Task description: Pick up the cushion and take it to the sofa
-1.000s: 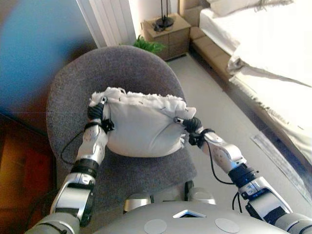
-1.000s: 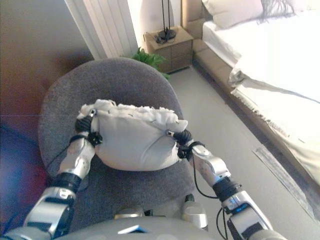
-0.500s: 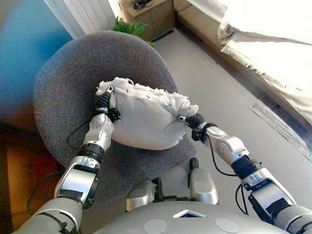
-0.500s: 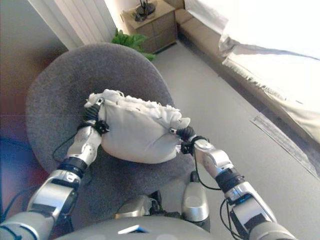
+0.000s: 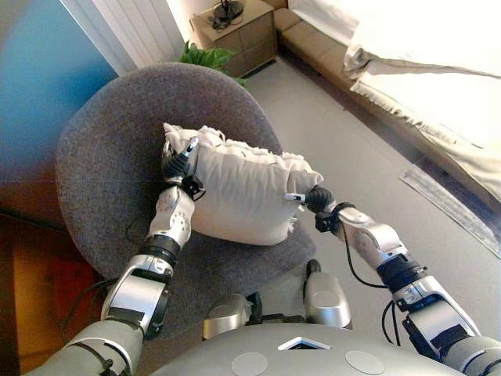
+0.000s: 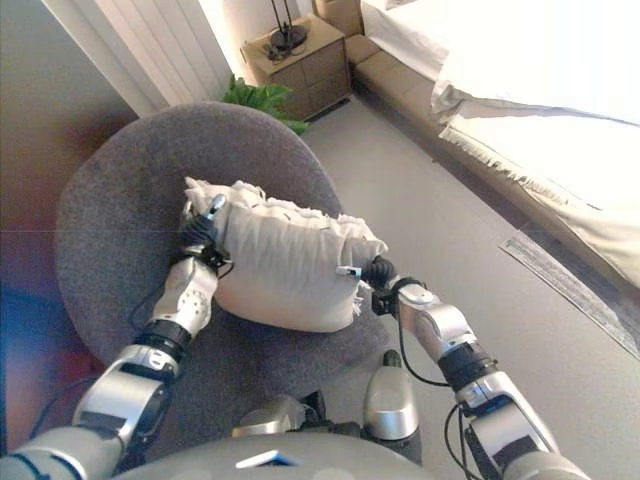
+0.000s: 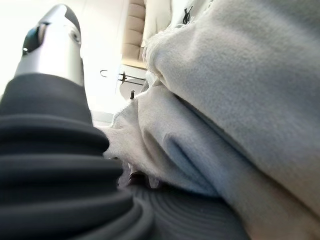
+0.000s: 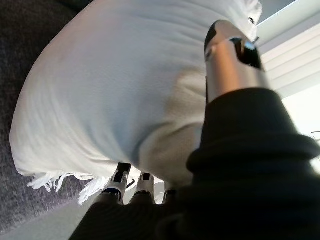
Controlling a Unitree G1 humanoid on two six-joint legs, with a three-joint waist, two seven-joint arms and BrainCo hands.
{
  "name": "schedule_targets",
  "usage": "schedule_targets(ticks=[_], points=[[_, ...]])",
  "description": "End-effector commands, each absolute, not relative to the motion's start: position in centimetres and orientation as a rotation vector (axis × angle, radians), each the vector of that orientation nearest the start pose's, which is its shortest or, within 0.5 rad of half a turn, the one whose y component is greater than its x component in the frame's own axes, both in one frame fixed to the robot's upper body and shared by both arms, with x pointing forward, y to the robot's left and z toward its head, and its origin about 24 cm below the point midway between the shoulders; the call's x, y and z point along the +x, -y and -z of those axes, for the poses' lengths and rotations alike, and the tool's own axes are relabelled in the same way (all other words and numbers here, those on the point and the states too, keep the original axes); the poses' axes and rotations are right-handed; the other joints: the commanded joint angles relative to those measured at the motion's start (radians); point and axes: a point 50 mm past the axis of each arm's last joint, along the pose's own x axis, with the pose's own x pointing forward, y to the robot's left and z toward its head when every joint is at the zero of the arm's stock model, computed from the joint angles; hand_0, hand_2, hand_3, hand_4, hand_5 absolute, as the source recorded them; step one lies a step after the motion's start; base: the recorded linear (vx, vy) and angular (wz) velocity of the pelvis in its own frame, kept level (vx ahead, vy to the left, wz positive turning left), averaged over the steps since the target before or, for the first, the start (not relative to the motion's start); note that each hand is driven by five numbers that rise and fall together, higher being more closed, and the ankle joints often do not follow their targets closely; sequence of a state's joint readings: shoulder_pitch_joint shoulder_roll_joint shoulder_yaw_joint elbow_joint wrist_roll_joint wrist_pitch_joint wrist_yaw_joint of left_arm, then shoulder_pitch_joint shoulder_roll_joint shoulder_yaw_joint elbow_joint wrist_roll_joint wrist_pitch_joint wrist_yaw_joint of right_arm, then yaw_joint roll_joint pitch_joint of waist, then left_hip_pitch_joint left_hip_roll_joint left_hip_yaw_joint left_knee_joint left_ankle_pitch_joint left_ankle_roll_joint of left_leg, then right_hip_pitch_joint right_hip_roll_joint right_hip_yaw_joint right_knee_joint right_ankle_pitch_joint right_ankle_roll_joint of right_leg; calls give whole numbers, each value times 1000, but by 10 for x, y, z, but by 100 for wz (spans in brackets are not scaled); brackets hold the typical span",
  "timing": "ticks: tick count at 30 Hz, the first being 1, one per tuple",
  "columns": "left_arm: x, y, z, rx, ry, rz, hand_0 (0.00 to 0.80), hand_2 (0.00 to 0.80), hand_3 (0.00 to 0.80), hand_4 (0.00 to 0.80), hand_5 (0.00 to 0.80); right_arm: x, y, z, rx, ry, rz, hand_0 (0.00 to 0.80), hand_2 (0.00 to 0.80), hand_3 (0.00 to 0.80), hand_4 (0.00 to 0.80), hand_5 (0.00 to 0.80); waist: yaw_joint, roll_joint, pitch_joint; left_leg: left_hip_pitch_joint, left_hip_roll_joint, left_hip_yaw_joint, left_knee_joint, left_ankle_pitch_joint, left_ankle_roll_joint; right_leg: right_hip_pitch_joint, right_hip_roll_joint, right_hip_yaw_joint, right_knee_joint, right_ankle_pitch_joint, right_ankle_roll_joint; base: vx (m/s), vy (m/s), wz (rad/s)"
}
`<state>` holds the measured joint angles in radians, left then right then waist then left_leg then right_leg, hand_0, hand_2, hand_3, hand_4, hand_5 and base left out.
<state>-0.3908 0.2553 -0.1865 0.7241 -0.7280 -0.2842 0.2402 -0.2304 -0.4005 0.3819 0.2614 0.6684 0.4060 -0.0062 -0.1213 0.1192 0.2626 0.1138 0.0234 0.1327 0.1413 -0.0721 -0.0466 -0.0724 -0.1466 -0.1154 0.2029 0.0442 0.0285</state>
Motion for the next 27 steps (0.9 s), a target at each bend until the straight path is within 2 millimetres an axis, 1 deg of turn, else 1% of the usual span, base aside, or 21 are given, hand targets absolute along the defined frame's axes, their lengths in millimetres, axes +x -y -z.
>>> schedule_targets(ticks=[1,5,8,13,17,21,27], points=[[309,-182,-21,-240,3,-197,0,0,0,0,0,264,123,-16,229,-439,-411,0,0,0,0,0,14,-45,-82,-99,-16,-39,170,10,-29,105,-75,13,-82,-46,70,10,40,5],[297,-195,-21,-166,42,-227,0,0,0,0,0,259,144,-16,190,-407,-349,0,0,0,0,0,19,-37,-91,-84,-20,-40,157,5,-29,118,-77,9,-88,-52,70,-13,56,2],[287,-208,-23,-76,64,-230,0,0,0,0,0,254,159,-18,208,-387,-294,0,0,0,0,0,26,-35,-100,-75,-21,-37,138,2,-29,128,-77,1,-93,-57,73,-47,39,4],[275,-226,-30,-69,90,-250,0,0,0,0,0,247,184,-25,185,-341,-212,0,0,0,0,0,32,-34,-112,-53,-13,-18,96,-1,-33,146,-73,-20,-106,-66,73,-71,30,3],[271,-245,-38,-43,91,-312,0,0,0,0,0,246,200,-29,172,-331,-175,0,0,0,0,0,36,-37,-129,-32,-7,-9,55,2,-40,168,-67,-40,-129,-70,73,-70,24,7],[266,-262,-43,-30,87,-365,0,0,0,0,0,242,211,-30,169,-337,-168,0,0,0,0,0,40,-36,-149,-9,-5,-11,15,13,-46,191,-60,-51,-149,-75,71,-26,18,20],[263,-276,-46,-12,90,-401,0,0,0,0,0,240,215,-35,186,-318,-180,0,0,0,0,0,38,-25,-165,14,-9,-14,-22,22,-49,212,-53,-54,-164,-84,69,-2,4,1]])
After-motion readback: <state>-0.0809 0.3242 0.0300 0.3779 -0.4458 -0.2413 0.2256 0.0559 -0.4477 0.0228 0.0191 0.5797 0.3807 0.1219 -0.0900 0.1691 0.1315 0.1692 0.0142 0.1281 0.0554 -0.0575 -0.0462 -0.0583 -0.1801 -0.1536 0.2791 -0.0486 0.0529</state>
